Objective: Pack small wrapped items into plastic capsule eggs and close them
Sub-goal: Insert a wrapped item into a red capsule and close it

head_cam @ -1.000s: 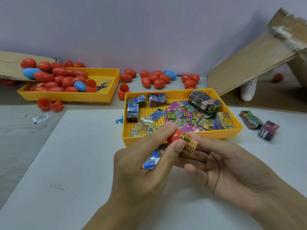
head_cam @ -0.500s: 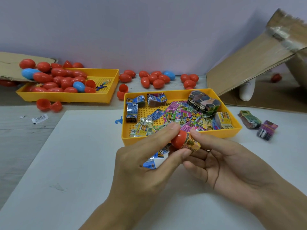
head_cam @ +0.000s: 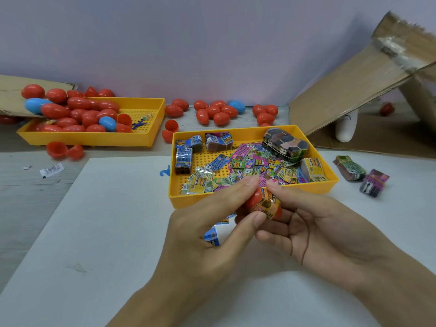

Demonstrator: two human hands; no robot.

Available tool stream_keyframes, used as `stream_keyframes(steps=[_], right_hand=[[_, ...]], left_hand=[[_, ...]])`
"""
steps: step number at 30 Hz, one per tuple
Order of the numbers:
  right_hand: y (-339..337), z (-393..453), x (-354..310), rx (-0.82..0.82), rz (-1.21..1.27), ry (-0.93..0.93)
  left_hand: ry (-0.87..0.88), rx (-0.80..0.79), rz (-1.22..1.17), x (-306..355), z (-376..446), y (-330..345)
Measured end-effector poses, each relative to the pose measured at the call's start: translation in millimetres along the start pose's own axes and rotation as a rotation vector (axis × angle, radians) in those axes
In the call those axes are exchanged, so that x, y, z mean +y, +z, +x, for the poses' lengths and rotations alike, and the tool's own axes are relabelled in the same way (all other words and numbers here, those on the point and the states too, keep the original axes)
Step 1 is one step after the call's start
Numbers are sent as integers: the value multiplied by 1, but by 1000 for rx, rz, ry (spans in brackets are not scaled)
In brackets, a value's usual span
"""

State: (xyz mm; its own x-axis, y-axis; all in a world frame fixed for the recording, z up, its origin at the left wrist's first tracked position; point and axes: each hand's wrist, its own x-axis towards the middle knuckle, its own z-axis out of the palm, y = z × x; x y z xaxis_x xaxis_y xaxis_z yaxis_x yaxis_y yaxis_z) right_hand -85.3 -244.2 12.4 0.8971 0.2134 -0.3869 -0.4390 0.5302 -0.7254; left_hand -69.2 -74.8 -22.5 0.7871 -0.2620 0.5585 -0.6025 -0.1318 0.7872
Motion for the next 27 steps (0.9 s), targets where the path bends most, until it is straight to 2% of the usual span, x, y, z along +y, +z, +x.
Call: stream_keyframes(steps=[3, 5, 7, 9, 11, 13, 15, 17, 20, 22, 24, 27], right_hand=[[1, -1, 0, -5, -75, -42], [2, -1, 1, 18, -187, -145], [1, -1, 7, 81, -356, -340], [1, -1, 15, 118, -555, -591], [2, -2, 24, 83, -725, -790], [2, -3, 29, 46, -839, -888], [2, -3, 29, 24, -881, -908], [0, -2, 27, 47, -816, -851], [1, 0, 18, 154, -577, -635], [3, 0, 15, 137, -559, -521], [3, -1, 15, 118, -600, -529], [4, -3, 16, 126, -619, -655]], left_hand=[[-44, 7, -39, 0, -1, 0], [-89, 43, -74, 3, -1, 1], [-164, 96, -94, 7, 0, 0], [-311, 97, -178, 11, 1, -2], [-459, 16, -337, 11, 3, -2], [-529, 2, -466, 10, 5, 0], [-512, 54, -504, 7, 6, -1], [-469, 87, -514, 2, 6, -3], [-364, 95, -483, -1, 7, -6], [-287, 60, -466, 0, 6, -5], [-232, 15, -450, -1, 4, -3], [-253, 10, -468, 0, 3, -3]])
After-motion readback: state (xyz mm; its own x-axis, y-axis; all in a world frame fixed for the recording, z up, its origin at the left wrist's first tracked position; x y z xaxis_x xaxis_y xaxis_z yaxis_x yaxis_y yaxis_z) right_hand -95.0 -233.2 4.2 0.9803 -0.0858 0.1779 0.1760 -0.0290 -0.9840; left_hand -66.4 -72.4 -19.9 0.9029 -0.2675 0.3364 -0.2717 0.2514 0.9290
